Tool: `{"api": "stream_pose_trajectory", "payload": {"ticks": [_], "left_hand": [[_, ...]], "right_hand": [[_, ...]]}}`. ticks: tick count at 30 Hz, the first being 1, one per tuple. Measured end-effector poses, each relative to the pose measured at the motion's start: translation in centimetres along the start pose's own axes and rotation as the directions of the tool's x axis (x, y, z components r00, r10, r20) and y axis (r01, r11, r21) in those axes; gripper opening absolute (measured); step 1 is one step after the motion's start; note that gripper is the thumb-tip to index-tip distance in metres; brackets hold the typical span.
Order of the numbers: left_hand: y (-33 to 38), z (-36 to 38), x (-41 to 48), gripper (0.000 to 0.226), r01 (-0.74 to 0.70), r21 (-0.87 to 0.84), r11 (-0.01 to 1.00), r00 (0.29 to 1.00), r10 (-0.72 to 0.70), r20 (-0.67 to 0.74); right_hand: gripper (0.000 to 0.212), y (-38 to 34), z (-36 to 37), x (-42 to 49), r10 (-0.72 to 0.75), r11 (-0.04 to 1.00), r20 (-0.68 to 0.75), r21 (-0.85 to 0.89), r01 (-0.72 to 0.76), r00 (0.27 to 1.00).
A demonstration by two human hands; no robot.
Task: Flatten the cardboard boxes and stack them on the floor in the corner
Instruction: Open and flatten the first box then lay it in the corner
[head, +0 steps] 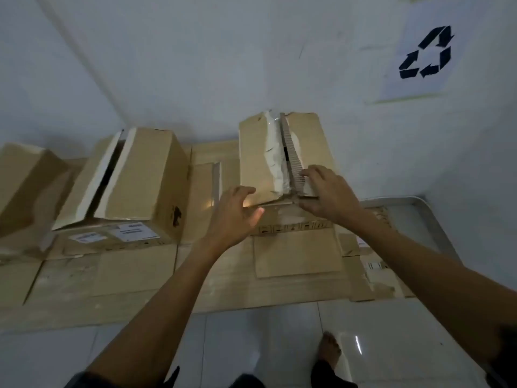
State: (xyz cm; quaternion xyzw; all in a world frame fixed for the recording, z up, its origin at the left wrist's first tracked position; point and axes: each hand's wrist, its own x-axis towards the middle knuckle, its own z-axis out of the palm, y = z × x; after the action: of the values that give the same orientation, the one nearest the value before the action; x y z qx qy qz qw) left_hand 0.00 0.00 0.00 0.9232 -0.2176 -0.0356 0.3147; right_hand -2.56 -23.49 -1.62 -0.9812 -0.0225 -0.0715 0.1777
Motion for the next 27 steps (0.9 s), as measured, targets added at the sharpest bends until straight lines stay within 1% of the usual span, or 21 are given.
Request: {"api": "stream_pose_trajectory", "payload": {"ticks": [2, 4, 5, 7, 8, 10, 12, 14, 16, 17, 18, 19, 20, 21, 22, 23, 24, 25, 26, 27], "left_hand": [[0.8, 1.2, 1.5, 0.055, 0.019, 0.025, 0.999, 0.999, -0.018, -0.037], [1.5, 2.2, 2.4, 0.064, 0.078, 0.062, 0.995, 0.996, -0.075, -0.043], [1.7, 2.7, 2.9, 0.069, 0.086, 0.091, 0.992, 0.996, -0.083, -0.036], [2.0, 3.6, 3.8, 0.076, 0.057, 0.135, 0.989, 0.998, -0.054, -0.025], [1.9, 3.8, 4.1, 0.079, 0.046, 0.139, 0.989, 0.999, -0.042, -0.031], [1.9, 4.3, 5.4, 0.083, 0.025, 0.164, 0.986, 1.000, -0.024, -0.008], [2.2, 4.5, 6.3, 0.082, -0.006, 0.184, 0.983, 1.000, 0.003, 0.014], [2.8, 4.5, 7.3, 0.081, -0.055, 0.170, 0.984, 0.998, 0.053, 0.021], [3.1, 4.7, 7.9, 0.078, -0.101, 0.155, 0.983, 0.995, 0.099, 0.022], [3.2, 4.8, 8.2, 0.076, -0.131, 0.164, 0.978, 0.991, 0.128, 0.026], [3.3, 4.9, 8.5, 0.074, -0.168, 0.180, 0.969, 0.986, 0.166, 0.029], [3.3, 5.1, 8.7, 0.072, -0.205, 0.195, 0.959, 0.979, 0.203, 0.032], [3.3, 5.2, 9.1, 0.069, -0.235, 0.206, 0.950, 0.972, 0.232, 0.040], [3.4, 5.3, 9.4, 0.065, -0.255, 0.219, 0.942, 0.967, 0.249, 0.054], [3.5, 5.3, 9.6, 0.060, -0.268, 0.232, 0.935, 0.963, 0.257, 0.077], [3.6, 5.3, 9.9, 0.056, -0.277, 0.244, 0.929, 0.960, 0.258, 0.108], [3.7, 5.1, 10.2, 0.051, -0.289, 0.253, 0.923, 0.955, 0.257, 0.150], [3.6, 4.9, 10.5, 0.047, -0.314, 0.260, 0.913, 0.943, 0.268, 0.198], [3.7, 4.5, 10.8, 0.048, -0.352, 0.260, 0.899, 0.925, 0.291, 0.244], [3.6, 4.0, 10.9, 0.053, -0.384, 0.253, 0.888, 0.907, 0.311, 0.284]], "right_hand": [[0.068, 1.2, 0.5, 0.8, -0.047, 0.999, -0.005, -0.022, 0.047, 0.999], [0.068, 1.9, 0.9, 1.2, -0.090, 0.995, 0.022, -0.047, 0.091, 0.996], [0.068, 2.4, 1.1, 1.5, -0.119, 0.992, 0.017, -0.049, 0.120, 0.993], [0.066, 3.0, 0.8, 1.9, -0.182, 0.980, 0.015, -0.081, 0.183, 0.983], [0.063, 3.1, 0.4, 1.9, -0.225, 0.969, -0.002, -0.106, 0.224, 0.974], [0.058, 3.6, -0.2, 1.8, -0.264, 0.961, -0.067, -0.105, 0.256, 0.962], [0.059, 4.3, -1.1, 1.5, -0.274, 0.962, -0.198, -0.075, 0.264, 0.941], [0.056, 5.6, -2.3, 1.1, -0.211, 0.976, -0.371, -0.040, 0.212, 0.904], [0.054, 7.4, -3.4, -0.1, -0.107, 0.994, -0.520, -0.048, 0.096, 0.848], [0.053, 8.5, -3.6, -0.8, -0.054, 0.996, -0.558, -0.090, 0.004, 0.828], [0.050, 9.6, -3.7, -1.5, -0.010, 0.983, -0.561, -0.158, -0.095, 0.828], [0.046, 10.8, -3.6, -2.1, 0.026, 0.954, -0.525, -0.242, -0.178, 0.851], [0.041, 11.8, -3.3, -2.6, 0.056, 0.925, -0.439, -0.315, -0.212, 0.897], [0.036, 12.6, -2.8, -3.0, 0.094, 0.915, -0.310, -0.348, -0.205, 0.946], [0.031, 13.1, -2.3, -3.2, 0.137, 0.927, -0.154, -0.329, -0.182, 0.978], [0.030, 13.4, -1.8, -3.3, 0.185, 0.948, -0.003, -0.264, -0.179, 0.983], [0.031, 13.3, -1.6, -3.4, 0.229, 0.965, 0.124, -0.162, -0.208, 0.966], [0.031, 13.2, -1.3, -3.3, 0.268, 0.963, 0.188, -0.060, -0.261, 0.945], [0.028, 13.0, -1.2, -3.1, 0.304, 0.951, 0.190, 0.008, -0.311, 0.934], [0.025, 12.9, -1.0, -2.9, 0.339, 0.936, 0.160, 0.046, -0.350, 0.927]]}}
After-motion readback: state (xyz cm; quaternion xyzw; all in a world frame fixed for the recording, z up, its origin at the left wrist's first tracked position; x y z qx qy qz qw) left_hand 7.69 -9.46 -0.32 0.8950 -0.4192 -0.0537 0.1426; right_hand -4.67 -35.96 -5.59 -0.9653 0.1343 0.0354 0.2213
